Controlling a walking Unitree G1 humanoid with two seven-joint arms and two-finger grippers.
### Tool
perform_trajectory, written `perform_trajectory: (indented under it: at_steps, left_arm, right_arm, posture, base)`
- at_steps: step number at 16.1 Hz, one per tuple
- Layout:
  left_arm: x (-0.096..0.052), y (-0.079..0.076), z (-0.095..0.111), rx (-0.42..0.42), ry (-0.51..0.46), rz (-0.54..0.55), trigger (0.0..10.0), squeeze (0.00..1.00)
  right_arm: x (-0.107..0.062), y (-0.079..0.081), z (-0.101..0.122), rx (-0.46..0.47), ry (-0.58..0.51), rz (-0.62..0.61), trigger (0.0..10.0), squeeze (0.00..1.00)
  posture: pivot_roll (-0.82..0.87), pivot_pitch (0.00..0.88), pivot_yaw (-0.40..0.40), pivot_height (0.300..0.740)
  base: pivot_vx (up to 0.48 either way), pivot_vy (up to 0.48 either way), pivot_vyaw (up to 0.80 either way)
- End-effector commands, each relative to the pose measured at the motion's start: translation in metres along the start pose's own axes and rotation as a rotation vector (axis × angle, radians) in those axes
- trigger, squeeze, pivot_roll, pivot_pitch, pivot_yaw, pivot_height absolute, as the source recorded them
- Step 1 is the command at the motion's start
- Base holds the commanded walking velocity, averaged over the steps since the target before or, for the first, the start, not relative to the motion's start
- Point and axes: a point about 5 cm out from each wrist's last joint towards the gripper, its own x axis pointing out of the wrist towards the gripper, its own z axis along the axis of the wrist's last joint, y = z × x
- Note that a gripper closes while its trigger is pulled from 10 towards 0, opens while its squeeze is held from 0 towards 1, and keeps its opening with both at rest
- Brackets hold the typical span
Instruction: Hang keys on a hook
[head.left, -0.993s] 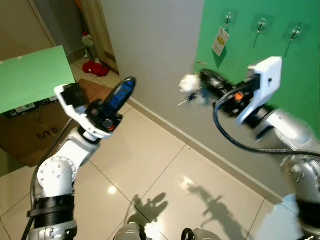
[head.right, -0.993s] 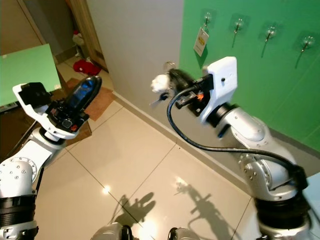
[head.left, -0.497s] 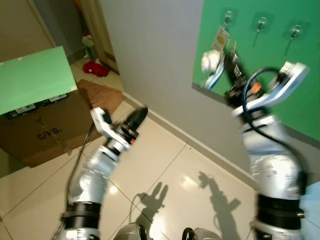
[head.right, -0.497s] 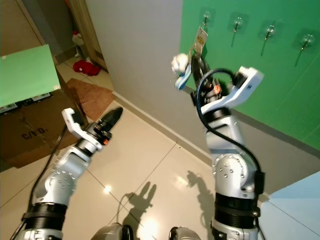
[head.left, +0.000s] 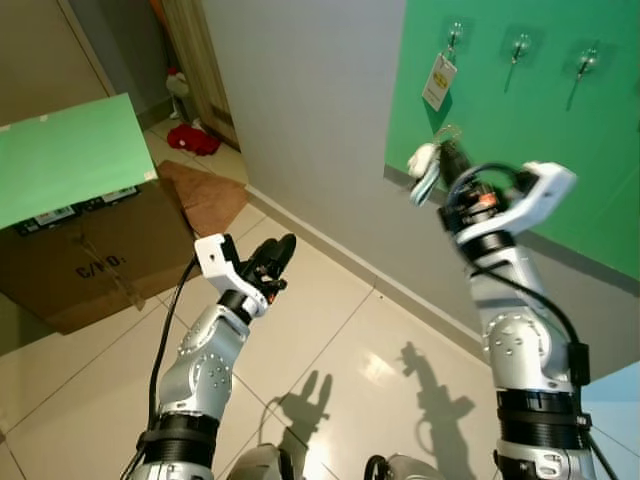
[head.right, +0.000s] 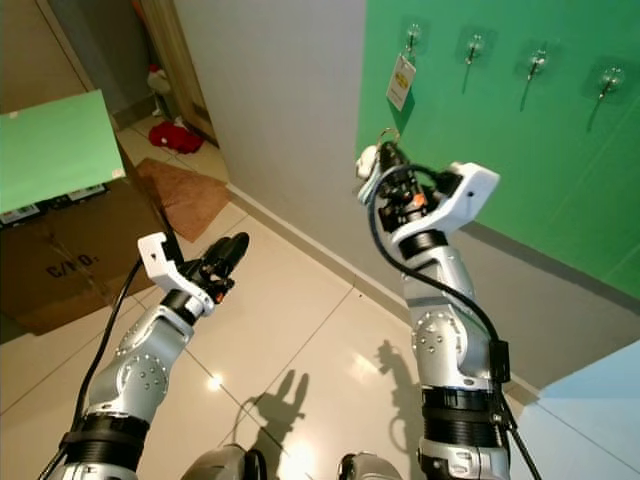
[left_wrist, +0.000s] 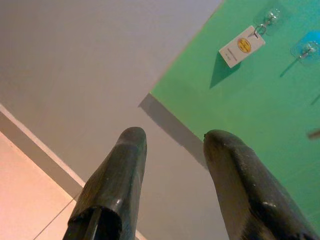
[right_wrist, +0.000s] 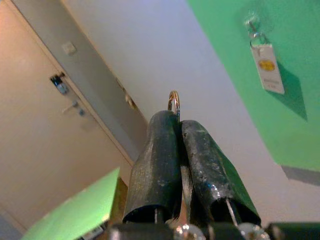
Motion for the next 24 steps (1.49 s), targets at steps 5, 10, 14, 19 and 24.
perform_trajectory:
  at_steps: [5, 10, 14, 19, 24]
  left_arm:
    - [0.008, -0.016, 0.012, 0.013, -0.049, -0.076, 10.0, 0.0]
    - [0.014, -0.027, 0.013, 0.003, -0.052, -0.139, 10.0, 0.0]
    - [0.015, -0.032, 0.012, 0.0, -0.043, -0.167, 10.0, 0.0]
    - [0.016, -0.033, 0.012, -0.004, -0.037, -0.161, 10.0, 0.0]
    - [0.014, -0.031, 0.014, -0.003, -0.05, -0.136, 10.0, 0.0]
  right_arm:
    - [-0.006, -0.015, -0.016, -0.069, 0.085, -0.111, 10.0, 0.0]
    - [-0.005, -0.016, -0.009, -0.015, 0.029, -0.102, 10.0, 0.0]
    - [-0.003, -0.008, 0.003, 0.097, -0.042, -0.039, 10.0, 0.0]
    - [-0.004, 0.0, 0.009, 0.128, -0.082, 0.018, 10.0, 0.0]
    - [0.007, 0.001, -0.016, -0.171, 0.149, 0.052, 10.0, 0.0]
  posture:
    - [0.01, 0.105, 0.036, 0.74]
    - [0.0, 0.094, 0.035, 0.74]
    - [0.0, 0.083, 0.036, 0.74]
    - [0.0, 0.087, 0.044, 0.74]
    - [0.0, 0.106, 0.045, 0.74]
  base:
    - [0.404, 0.0, 0.32]
    - [0.396, 0.0, -0.02]
    - [0.376, 0.0, -0.8]
    - [0.212, 0.0, -0.48]
    - [0.0, 0.0, 0.0]
